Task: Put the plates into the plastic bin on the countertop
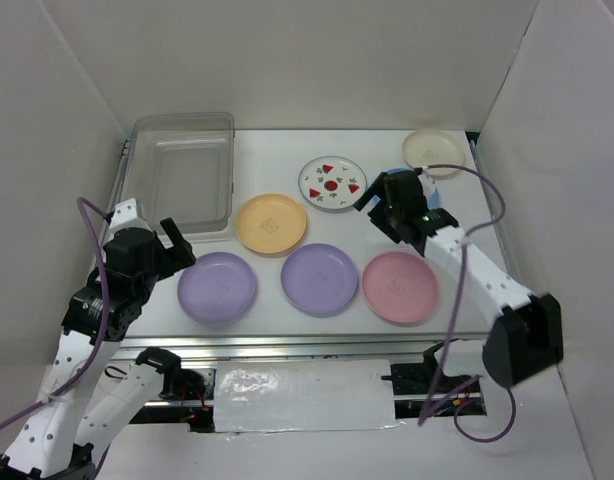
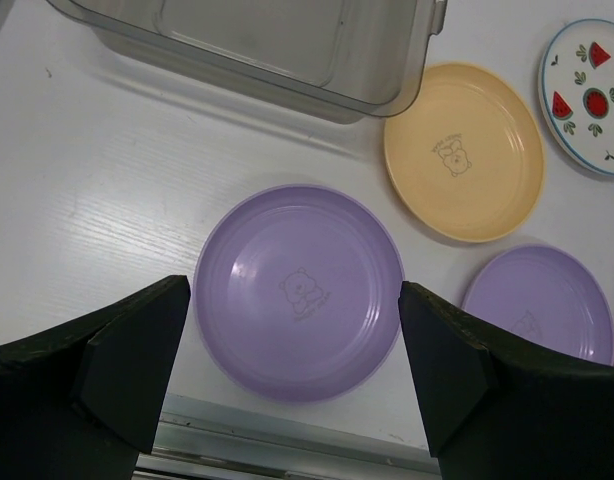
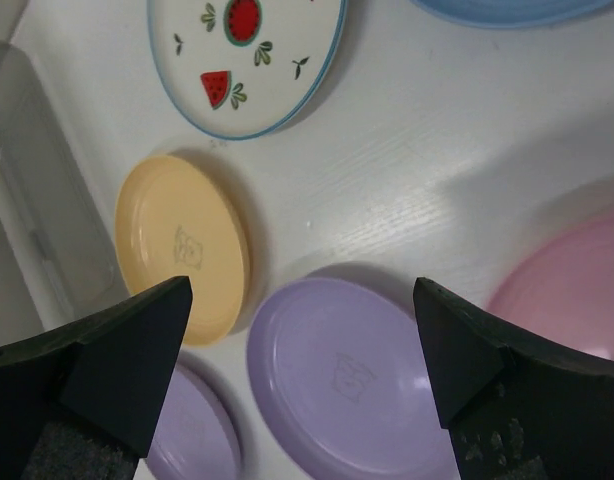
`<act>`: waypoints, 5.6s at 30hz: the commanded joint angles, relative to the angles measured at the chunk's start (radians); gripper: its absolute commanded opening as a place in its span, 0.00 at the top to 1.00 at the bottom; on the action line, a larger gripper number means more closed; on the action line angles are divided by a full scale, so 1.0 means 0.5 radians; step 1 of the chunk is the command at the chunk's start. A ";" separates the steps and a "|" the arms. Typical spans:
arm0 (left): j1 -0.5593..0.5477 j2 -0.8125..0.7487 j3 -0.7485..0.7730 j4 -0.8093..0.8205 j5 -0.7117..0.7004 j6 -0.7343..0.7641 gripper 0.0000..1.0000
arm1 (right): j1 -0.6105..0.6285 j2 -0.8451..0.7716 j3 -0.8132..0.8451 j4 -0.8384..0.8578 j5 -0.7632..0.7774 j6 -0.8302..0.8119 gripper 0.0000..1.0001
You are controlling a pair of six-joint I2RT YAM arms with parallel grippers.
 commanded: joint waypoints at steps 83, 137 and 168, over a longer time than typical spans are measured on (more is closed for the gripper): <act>0.095 0.679 0.113 1.135 1.618 0.103 0.01 | 0.049 -0.091 0.190 0.550 -1.273 -0.082 1.00; 1.156 2.446 1.063 2.040 1.145 -0.867 1.00 | -0.105 -0.665 -0.629 0.808 -1.706 -0.241 0.00; 1.181 2.533 1.755 0.862 1.016 -0.809 0.05 | -0.025 -0.665 -0.645 0.781 -1.531 -0.351 0.00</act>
